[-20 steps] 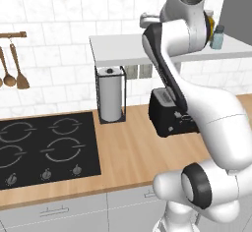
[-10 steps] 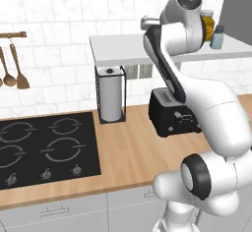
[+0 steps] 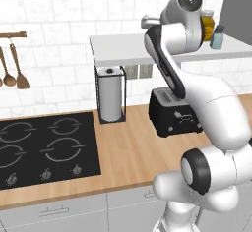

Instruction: Put the shaker and condiment bottle from the counter next to their counterparts in the cabinet.

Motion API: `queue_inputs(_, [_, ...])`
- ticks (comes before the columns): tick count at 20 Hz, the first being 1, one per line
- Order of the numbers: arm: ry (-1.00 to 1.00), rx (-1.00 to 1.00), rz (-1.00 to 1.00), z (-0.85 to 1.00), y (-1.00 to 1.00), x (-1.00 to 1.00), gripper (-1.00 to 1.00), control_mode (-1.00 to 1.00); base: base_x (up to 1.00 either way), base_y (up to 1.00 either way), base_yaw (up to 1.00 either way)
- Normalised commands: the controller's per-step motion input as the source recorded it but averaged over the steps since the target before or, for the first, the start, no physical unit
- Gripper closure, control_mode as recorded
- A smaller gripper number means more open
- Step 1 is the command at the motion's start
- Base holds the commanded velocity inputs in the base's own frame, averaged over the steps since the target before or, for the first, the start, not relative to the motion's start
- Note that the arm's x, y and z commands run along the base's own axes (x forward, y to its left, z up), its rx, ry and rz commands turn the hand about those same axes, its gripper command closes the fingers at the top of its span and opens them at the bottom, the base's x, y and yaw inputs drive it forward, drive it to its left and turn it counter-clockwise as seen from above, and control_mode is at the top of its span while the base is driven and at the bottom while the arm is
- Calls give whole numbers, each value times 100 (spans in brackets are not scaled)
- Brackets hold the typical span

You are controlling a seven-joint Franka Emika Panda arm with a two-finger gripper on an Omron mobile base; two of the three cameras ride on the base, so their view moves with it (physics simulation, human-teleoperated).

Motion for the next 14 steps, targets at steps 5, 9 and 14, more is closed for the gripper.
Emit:
queue_inputs(5, [-5, 1, 0, 0, 0, 37, 100, -100, 0, 0, 0])
queue_inputs(9, [-2, 0, 0, -2, 0, 12, 100, -100, 0, 0, 0])
queue_inputs(14, [0, -1, 0, -5, 0, 6, 100, -100, 0, 0, 0])
